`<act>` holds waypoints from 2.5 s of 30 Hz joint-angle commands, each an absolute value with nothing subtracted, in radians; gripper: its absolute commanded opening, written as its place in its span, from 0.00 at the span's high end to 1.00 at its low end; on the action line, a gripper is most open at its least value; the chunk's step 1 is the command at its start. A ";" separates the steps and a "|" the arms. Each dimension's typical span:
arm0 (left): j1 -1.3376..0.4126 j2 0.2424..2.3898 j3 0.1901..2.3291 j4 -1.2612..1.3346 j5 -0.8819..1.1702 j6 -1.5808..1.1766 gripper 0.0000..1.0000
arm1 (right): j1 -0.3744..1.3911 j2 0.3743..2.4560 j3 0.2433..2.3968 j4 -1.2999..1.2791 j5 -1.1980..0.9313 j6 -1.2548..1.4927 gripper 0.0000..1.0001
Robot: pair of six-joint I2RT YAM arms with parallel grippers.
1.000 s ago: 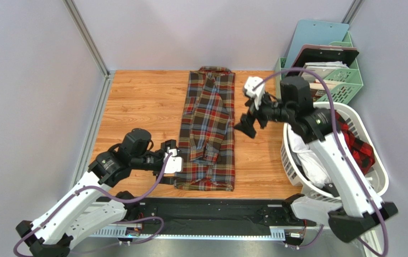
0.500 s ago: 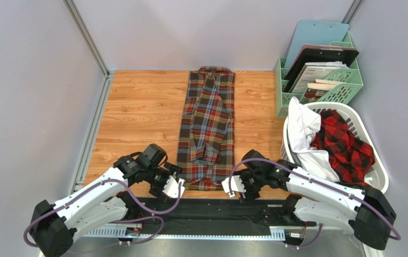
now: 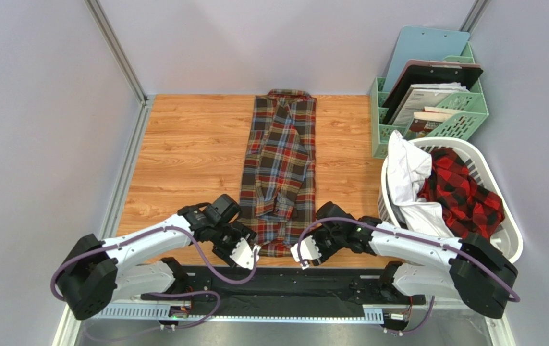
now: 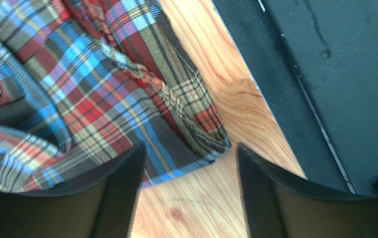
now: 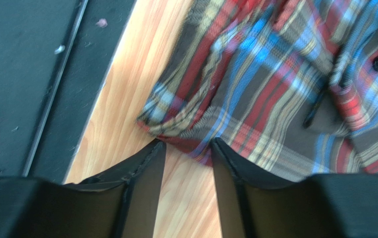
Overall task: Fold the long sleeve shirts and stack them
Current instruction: Fold the shirt
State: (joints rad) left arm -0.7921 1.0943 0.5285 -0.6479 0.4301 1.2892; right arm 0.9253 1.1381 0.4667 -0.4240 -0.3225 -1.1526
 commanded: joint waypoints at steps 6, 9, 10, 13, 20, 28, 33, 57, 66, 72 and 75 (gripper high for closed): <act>-0.799 1.246 0.544 -0.514 0.391 1.284 0.76 | 0.930 1.241 0.468 -0.285 -0.295 -1.190 0.70; -0.801 1.250 0.558 -0.488 0.382 1.249 1.00 | 0.937 1.238 0.492 -0.307 -0.305 -1.155 0.93; -0.801 1.244 0.574 -0.532 0.403 1.261 1.00 | 0.946 1.229 0.502 -0.330 -0.296 -1.143 1.00; -0.848 1.180 0.616 -0.673 0.472 1.223 1.00 | 1.012 1.143 0.509 -0.412 -0.282 -1.072 1.00; -1.009 0.861 0.620 -0.848 0.538 1.089 1.00 | 1.198 0.897 0.537 -0.590 -0.253 -0.893 1.00; -1.009 0.806 0.634 -0.881 0.508 1.022 1.00 | 1.197 0.824 0.568 -0.670 -0.203 -0.818 1.00; -0.936 0.836 0.760 -0.917 0.544 1.023 1.00 | 1.184 0.819 0.690 -0.681 -0.161 -0.764 1.00; -0.344 2.080 1.793 -0.936 0.666 1.046 0.97 | 0.396 1.856 1.414 -0.549 -0.468 -1.045 1.00; -0.298 2.160 1.885 -0.847 0.623 0.827 0.69 | 0.373 1.879 1.426 -0.515 -0.387 -0.934 0.51; -0.167 2.048 1.927 -0.807 0.655 0.534 0.52 | 0.311 1.813 1.587 -0.646 -0.359 -0.721 0.35; -0.155 1.912 1.759 -0.786 0.721 0.483 0.47 | 0.311 1.770 1.600 -0.731 -0.426 -0.560 0.45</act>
State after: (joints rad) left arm -0.1967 2.1159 1.8946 -0.8196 0.6224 0.6613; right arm 0.3199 1.8771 1.5414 -0.6243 -0.3695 -0.7929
